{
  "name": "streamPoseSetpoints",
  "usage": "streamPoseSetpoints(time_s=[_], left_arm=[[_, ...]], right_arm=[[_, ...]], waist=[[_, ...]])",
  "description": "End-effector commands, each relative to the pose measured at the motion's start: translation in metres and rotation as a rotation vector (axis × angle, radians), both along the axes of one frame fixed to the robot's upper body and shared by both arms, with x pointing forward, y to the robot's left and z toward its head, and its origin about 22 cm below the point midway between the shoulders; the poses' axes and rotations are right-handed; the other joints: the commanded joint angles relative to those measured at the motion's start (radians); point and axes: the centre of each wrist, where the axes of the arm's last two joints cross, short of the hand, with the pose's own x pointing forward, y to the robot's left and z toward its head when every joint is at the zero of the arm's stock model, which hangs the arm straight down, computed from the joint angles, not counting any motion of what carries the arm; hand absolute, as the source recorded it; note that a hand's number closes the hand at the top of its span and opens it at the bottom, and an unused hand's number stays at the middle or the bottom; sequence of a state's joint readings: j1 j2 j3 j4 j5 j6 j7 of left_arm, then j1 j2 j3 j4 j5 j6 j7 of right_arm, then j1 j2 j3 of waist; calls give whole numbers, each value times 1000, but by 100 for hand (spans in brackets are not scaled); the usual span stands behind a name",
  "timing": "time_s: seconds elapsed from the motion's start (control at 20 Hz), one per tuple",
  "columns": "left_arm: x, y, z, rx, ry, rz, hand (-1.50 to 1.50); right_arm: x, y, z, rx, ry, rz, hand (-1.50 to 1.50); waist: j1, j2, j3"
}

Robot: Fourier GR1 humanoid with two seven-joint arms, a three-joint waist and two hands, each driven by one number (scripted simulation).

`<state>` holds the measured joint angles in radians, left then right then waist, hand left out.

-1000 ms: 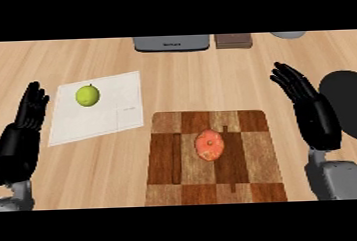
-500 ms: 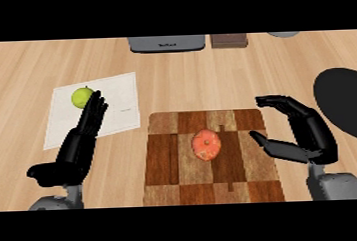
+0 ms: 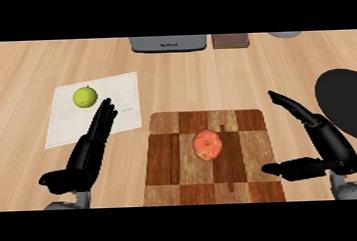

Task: Pick the squash from the cutting board and place it in the pan

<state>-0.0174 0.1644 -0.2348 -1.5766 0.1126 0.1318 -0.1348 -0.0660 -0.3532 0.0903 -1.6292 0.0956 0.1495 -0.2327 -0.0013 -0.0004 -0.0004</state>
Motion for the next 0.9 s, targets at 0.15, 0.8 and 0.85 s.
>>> streamPoseSetpoints(time_s=[0.15, 0.8, 0.85], left_arm=[[8, 0, 8, 14, -8, -32, 0], [1, -7, -2, -7, -1, -20, 0], [3, -7, -6, -6, -19, -11, 0]], right_arm=[[36, 32, 48, -274, 87, 80, -150], [31, 131, 10, -823, 239, 224, -150], [39, 136, 2, -841, 245, 219, -150]], waist=[[14, 2, -1], [11, 0, 0], [12, 2, 0]])
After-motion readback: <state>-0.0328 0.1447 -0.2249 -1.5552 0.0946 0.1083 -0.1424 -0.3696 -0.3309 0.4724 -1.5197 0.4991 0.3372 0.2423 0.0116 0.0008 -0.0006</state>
